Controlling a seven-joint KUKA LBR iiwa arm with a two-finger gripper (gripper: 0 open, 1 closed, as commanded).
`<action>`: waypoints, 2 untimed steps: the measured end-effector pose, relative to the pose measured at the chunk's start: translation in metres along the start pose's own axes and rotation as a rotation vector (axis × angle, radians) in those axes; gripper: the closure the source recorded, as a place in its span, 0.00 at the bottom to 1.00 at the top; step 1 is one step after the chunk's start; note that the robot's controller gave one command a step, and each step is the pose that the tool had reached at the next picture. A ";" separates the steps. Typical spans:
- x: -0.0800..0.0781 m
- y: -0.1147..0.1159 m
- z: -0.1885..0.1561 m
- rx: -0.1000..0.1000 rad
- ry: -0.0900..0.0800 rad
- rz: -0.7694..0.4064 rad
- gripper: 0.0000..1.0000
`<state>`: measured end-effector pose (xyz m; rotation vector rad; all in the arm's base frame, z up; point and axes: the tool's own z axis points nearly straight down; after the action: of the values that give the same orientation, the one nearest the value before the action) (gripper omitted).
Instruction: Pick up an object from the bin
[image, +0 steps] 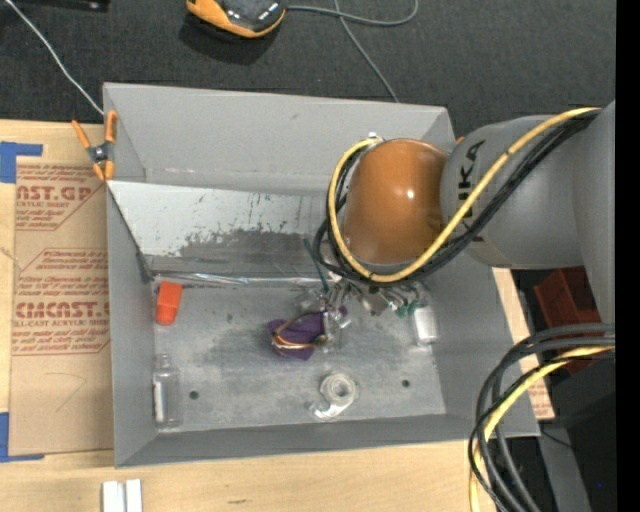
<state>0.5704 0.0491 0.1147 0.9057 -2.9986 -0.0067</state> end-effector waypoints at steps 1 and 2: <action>-0.001 0.000 -0.013 0.002 -0.004 0.000 1.00; -0.001 0.000 -0.020 0.002 -0.003 0.000 1.00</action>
Offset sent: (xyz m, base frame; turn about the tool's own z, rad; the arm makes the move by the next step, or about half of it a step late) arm -0.0002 0.0000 0.0142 0.0000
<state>0.5712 0.0494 0.1349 0.9063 -3.0023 -0.0056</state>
